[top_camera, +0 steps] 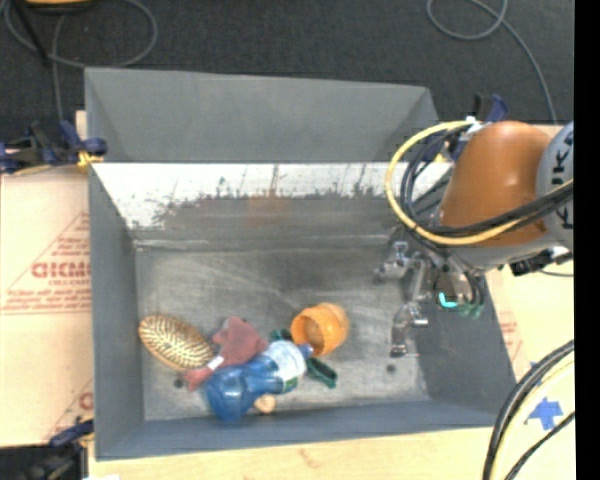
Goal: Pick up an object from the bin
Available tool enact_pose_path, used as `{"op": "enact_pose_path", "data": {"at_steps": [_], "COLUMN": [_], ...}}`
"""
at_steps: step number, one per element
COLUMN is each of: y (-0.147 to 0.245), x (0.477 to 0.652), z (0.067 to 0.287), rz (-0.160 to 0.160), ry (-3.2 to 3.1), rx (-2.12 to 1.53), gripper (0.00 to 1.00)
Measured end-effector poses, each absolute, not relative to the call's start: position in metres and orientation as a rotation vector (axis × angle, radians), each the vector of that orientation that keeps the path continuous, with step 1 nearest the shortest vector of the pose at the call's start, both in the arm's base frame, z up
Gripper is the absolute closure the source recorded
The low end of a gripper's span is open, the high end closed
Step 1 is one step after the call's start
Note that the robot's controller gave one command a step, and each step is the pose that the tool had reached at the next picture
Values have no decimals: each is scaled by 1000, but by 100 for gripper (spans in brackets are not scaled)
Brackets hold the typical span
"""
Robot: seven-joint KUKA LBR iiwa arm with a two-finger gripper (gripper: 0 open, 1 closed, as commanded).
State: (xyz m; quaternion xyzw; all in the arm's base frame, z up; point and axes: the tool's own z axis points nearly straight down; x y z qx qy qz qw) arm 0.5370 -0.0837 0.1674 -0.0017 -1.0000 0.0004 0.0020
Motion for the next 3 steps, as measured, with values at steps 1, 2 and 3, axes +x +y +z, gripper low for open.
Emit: {"op": "enact_pose_path", "data": {"at_steps": [1, 2, 3], "y": [-84, -66, -32], "x": [539, 538, 538], "z": [172, 150, 112], "rz": [3, 8, -1], "ry": [-3145, -3153, -3143], "rx": [-2, 77, 51], "gripper": [0, 0, 0]}}
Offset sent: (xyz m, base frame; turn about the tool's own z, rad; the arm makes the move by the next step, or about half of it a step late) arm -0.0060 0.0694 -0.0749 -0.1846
